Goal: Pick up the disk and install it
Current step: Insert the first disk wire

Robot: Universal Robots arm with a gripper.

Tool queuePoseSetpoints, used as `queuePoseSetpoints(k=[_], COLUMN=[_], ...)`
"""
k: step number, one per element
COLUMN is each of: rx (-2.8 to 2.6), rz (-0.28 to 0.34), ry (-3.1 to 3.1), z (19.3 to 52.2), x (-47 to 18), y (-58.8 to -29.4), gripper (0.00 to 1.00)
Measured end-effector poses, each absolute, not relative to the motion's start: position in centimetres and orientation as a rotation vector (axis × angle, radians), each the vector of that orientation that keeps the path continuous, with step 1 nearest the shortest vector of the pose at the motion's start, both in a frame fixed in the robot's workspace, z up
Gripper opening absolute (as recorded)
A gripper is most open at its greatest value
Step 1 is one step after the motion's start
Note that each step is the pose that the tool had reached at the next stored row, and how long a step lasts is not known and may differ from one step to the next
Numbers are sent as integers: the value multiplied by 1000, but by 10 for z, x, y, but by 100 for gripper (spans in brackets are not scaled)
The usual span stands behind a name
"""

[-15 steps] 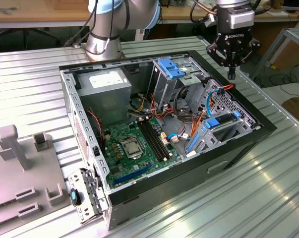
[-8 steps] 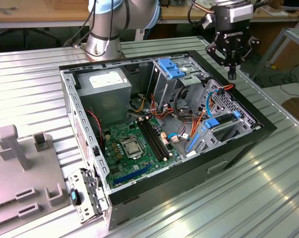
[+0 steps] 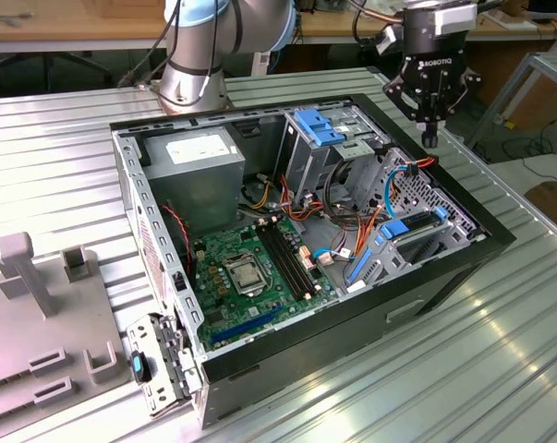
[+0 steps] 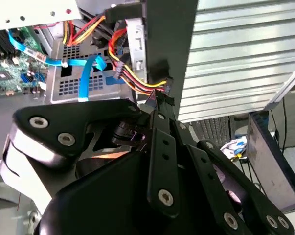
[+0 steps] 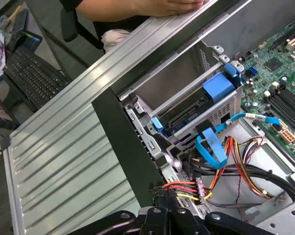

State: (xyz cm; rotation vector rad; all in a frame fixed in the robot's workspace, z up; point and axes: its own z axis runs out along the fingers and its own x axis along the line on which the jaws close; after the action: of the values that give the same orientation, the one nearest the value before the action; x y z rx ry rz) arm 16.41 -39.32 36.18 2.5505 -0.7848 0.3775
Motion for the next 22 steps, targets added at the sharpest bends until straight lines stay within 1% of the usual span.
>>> queuePoseSetpoints(k=[2,6,9,15,16,17,19,22], rx=[2529,2524,2520,2516,2516,2516,2512,2507], rz=[348,331,295,291,291,291,292,294], ry=[-766,-756,-742,-739,-739,-739,-737,-736], z=[361,357,353,353,353,353,352,351], x=[174,176,188,189,189,189,189,189], y=[-391,-380,-376,-376,-376,-376,-377,-383], gripper=[11,11,11,11,17,17,30,30])
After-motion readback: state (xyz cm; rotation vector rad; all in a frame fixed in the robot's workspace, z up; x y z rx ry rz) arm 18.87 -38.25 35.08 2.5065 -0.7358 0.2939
